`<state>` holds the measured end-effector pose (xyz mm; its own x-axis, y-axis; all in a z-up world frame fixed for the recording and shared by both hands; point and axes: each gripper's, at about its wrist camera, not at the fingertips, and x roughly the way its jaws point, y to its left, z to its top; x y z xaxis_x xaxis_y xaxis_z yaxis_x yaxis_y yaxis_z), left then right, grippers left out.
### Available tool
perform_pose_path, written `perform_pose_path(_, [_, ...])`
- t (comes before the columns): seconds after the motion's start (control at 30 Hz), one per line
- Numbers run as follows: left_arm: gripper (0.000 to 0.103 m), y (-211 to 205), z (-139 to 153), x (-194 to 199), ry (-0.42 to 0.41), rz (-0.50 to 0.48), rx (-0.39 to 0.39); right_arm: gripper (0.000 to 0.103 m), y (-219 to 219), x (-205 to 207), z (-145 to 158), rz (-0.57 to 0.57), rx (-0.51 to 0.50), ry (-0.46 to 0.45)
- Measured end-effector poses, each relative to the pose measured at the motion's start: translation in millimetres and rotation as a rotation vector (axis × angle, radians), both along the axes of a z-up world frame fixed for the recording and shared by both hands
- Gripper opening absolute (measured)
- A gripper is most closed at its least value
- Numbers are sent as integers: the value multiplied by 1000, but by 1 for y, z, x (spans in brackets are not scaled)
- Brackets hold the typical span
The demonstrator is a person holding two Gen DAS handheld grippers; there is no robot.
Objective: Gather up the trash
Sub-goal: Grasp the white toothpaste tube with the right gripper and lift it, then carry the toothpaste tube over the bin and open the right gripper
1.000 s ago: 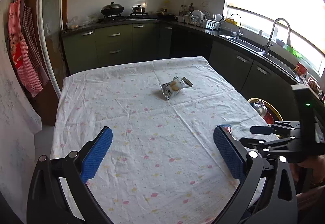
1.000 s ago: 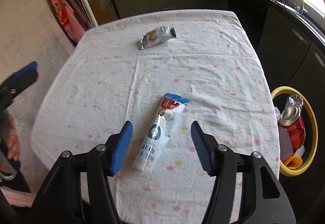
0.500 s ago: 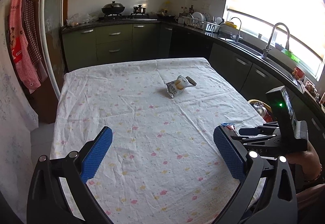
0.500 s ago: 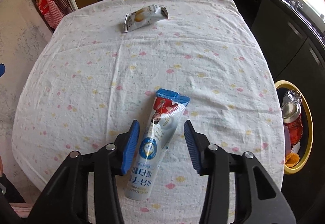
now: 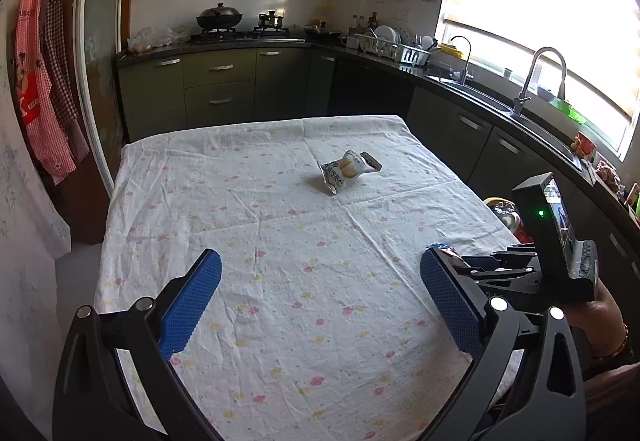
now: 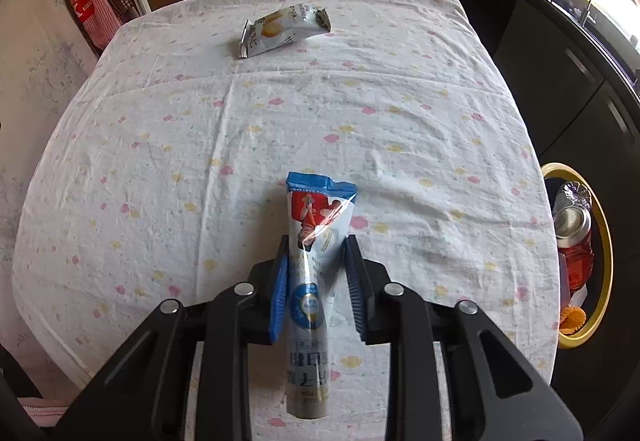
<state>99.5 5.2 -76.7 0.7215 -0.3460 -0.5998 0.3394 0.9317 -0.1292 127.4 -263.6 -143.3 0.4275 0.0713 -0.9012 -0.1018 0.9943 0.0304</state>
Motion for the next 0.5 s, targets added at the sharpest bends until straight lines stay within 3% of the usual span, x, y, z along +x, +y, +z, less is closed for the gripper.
perform_pose_path(0.5, [98,-8,2,-1,-9,-17,12,23,-38,-14,25,-59,57,-62])
